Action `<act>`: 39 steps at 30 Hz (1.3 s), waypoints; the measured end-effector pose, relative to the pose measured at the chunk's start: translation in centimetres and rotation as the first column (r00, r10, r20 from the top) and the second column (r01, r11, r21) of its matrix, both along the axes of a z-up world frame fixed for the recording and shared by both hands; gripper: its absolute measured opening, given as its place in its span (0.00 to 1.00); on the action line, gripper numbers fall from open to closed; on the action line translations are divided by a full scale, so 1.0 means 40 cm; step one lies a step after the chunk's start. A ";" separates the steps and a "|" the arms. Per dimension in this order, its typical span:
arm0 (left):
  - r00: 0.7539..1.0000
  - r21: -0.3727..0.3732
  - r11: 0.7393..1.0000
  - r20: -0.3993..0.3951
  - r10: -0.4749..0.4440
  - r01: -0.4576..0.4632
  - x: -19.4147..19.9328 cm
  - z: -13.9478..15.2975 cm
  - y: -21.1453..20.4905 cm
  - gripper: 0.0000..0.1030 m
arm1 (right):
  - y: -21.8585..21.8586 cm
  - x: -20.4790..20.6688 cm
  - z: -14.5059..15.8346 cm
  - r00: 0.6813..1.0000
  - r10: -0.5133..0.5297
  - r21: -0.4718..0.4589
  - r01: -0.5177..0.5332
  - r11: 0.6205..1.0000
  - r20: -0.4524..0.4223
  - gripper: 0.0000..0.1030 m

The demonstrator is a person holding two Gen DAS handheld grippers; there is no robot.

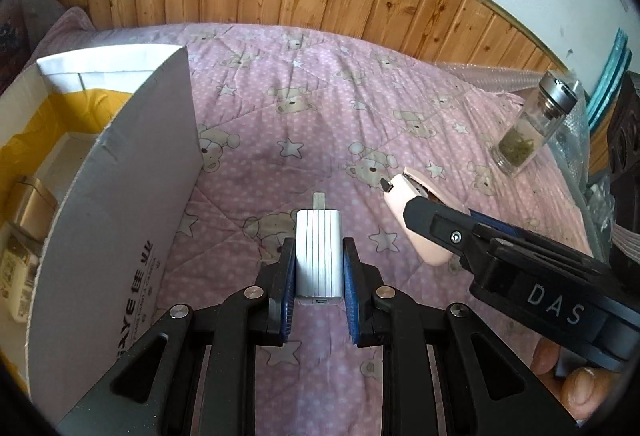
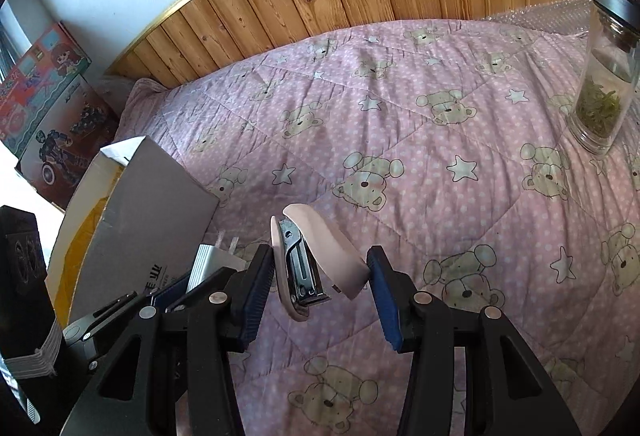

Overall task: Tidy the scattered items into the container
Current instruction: 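Lift the charger with the left tool while the right tool lifts the stapler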

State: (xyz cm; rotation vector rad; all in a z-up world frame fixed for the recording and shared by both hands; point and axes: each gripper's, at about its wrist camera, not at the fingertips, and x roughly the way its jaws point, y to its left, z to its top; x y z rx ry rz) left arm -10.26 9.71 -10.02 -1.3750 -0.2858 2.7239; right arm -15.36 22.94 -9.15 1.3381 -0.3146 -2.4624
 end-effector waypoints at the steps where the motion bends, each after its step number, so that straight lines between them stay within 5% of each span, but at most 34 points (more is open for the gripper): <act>1: 1.000 -0.003 1.000 -0.002 -0.005 0.005 0.012 0.010 0.000 0.20 | 0.000 0.008 0.009 1.000 -0.001 -0.007 0.001 1.000 -0.005 0.48; 21: 0.995 -0.030 0.996 -0.035 -0.089 0.088 0.278 0.156 -0.071 0.20 | 0.015 0.187 0.088 0.999 -0.045 -0.161 0.041 0.986 -0.020 0.48; 27: 0.999 0.023 0.999 -0.035 -0.033 0.033 0.300 0.145 -0.124 0.20 | -0.031 0.219 0.114 0.998 -0.022 -0.116 0.016 0.993 -0.058 0.48; 39: 0.993 0.013 1.000 -0.115 -0.014 0.015 0.338 0.197 -0.169 0.20 | -0.113 0.268 0.175 0.987 0.033 -0.017 -0.036 0.999 -0.159 0.48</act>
